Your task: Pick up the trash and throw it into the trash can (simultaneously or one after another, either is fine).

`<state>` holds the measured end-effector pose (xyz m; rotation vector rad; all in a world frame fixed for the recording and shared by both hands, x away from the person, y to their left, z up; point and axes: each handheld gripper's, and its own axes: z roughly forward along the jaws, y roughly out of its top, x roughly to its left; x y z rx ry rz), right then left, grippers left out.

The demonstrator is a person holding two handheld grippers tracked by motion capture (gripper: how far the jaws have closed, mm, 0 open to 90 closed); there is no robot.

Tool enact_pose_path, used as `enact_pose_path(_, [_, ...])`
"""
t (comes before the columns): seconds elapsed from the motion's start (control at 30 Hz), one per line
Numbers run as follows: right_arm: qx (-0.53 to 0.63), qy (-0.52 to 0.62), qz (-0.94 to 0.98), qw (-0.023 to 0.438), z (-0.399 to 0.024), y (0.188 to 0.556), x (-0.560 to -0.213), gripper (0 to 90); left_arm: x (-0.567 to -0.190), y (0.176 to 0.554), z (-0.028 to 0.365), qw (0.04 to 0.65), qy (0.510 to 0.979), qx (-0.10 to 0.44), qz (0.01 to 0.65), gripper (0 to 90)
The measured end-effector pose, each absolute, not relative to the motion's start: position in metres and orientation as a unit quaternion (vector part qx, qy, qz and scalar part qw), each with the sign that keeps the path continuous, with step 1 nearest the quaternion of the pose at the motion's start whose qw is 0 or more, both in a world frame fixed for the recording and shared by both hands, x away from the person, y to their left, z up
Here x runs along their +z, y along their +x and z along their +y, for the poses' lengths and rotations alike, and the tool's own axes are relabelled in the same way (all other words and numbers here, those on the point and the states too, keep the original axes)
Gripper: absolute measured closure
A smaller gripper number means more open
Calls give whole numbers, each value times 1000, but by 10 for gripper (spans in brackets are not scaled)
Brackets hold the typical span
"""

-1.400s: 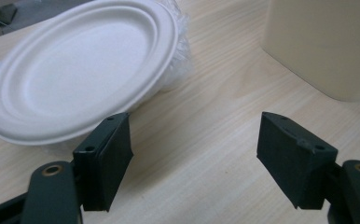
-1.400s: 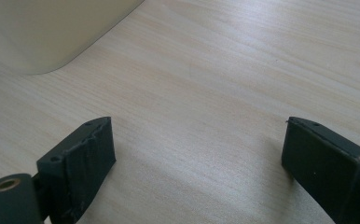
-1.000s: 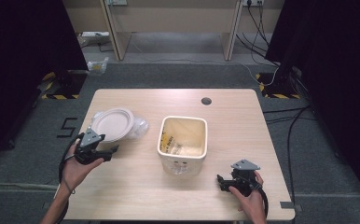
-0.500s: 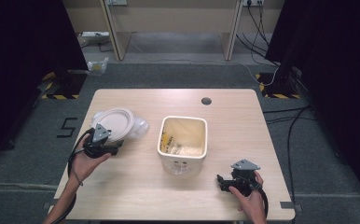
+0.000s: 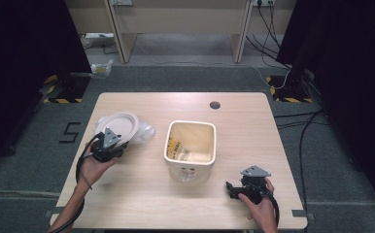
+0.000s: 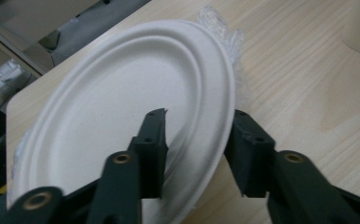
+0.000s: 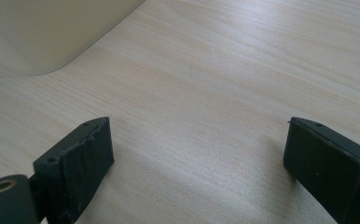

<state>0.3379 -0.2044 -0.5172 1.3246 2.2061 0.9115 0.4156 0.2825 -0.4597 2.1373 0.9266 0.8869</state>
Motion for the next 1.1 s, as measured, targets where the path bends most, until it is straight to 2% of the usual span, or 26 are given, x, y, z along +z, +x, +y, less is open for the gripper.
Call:
enact_pose_path(0.07, [327, 475, 791, 204, -204, 338, -517, 85, -459, 415, 282, 316, 813, 343, 348, 667])
enact_pose_path(0.13, [327, 475, 791, 204, -204, 338, -517, 85, -455, 412, 281, 317, 810, 355, 342, 734])
enact_pose_path(0.27, [327, 475, 791, 205, -204, 338, -517, 85, -446, 411, 282, 315, 808, 370, 334, 762])
enact_pose_path(0.83, [327, 474, 791, 205, -204, 339, -517, 78, -402, 409, 291, 308, 798, 413, 313, 829])
enact_pose_path(1.1, [327, 475, 791, 204, -204, 339, -517, 76, -383, 405, 293, 320, 792, 421, 305, 833])
